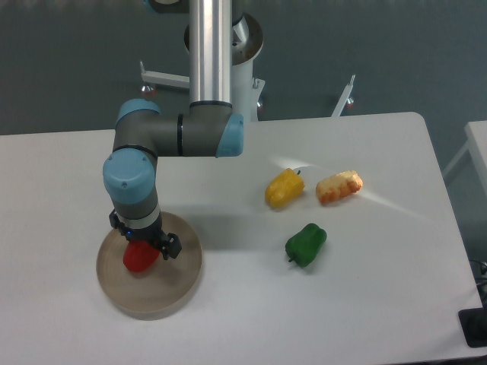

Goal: Pick up the red pepper from the plate
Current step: 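Close the gripper on the red pepper, then lift the red pepper off the plate and carry it toward the green pepper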

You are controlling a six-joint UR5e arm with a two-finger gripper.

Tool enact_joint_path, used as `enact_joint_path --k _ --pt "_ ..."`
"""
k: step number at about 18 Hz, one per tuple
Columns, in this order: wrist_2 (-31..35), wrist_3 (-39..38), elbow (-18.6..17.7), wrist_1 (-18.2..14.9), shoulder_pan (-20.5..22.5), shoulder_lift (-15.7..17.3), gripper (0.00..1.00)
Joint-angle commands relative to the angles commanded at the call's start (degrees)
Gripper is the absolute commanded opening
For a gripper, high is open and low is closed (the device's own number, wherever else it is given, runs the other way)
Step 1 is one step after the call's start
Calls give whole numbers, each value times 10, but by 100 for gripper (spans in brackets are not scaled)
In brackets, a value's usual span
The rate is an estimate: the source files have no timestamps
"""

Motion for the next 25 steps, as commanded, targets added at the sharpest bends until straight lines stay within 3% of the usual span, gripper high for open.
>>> enact_joint_path --k 3,5,10,16,21,25 --pt "0 4 0 1 0 -1 100" --pt "0 6 1 1 0 0 85" --pt "-3 7 1 1 -2 1 73" --pt "-4 8 0 0 -2 4 50" --pt "-9 17 4 0 3 15 44" --pt "-4 88 8 -10 35 32 44"
